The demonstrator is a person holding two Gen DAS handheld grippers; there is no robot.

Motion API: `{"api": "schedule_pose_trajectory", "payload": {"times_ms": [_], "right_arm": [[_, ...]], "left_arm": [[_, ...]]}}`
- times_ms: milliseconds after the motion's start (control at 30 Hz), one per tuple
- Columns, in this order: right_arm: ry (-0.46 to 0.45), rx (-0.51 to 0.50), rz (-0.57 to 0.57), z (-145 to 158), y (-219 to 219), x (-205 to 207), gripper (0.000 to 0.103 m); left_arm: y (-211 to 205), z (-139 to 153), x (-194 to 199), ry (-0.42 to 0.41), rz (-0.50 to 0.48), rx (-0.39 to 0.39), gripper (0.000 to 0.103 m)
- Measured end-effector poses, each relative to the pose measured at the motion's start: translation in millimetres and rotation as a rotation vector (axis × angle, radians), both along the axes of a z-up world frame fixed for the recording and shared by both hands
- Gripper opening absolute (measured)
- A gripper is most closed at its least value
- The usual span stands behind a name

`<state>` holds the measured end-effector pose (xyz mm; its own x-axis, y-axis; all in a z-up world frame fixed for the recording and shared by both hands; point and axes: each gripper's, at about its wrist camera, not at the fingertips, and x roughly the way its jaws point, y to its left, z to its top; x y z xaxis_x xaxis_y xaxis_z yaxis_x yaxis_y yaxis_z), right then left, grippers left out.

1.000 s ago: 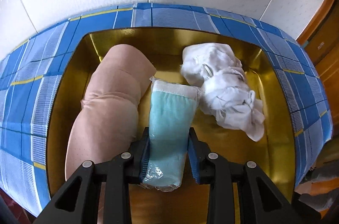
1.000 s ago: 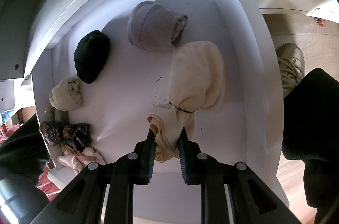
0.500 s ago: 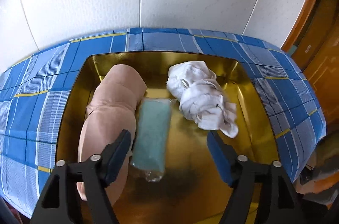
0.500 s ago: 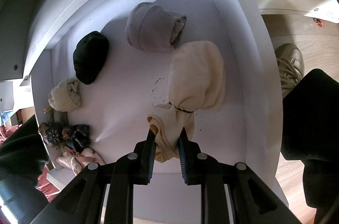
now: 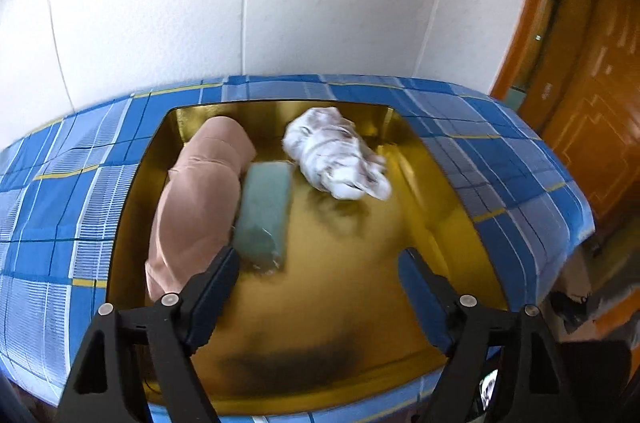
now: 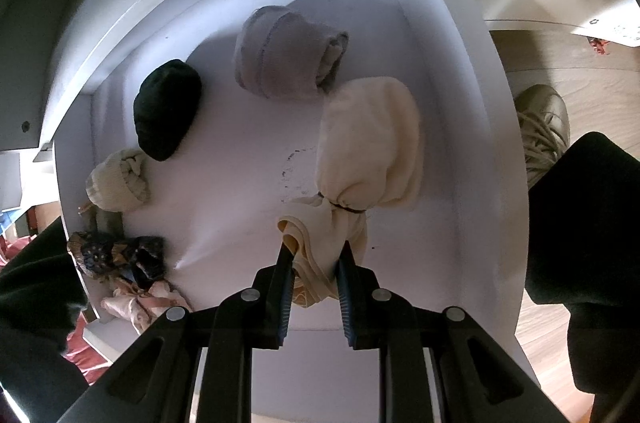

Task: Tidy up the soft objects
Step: 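Return the left tool from the gold box to the shelf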

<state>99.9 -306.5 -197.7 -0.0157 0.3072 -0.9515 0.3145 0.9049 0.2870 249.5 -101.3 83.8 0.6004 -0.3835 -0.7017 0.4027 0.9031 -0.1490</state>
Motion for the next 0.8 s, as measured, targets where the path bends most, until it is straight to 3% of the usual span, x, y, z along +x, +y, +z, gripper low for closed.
{"api": "schedule_pose_trajectory", "payload": {"times_ms": [300, 433, 600, 800], "right_arm": [[-0.007, -0.015, -0.005, -0.1, 7.5, -2.9, 0.019], [-0.011, -0.016, -0.008, 0.4, 7.9, -5.2, 0.019], [-0.014, -0.022, -0.011, 1.0, 8.5, -7.2, 0.019], [-0.017, -0.028, -0.014, 2.0, 10.0, -8.4, 0.019]], "left_arm": [[-0.3, -13.3, -54.3, -0.021, -0.054, -0.036, 0.083], [-3.2, -19.7, -87.7, -0.068, -0.091, -0.005, 0.086], [1.4, -33.4, -122.5, -0.078, -0.107, -0.024, 0.087], [-3.6, -56.2, -156.1, -0.110, -0.150, 0.029, 0.087]]}}
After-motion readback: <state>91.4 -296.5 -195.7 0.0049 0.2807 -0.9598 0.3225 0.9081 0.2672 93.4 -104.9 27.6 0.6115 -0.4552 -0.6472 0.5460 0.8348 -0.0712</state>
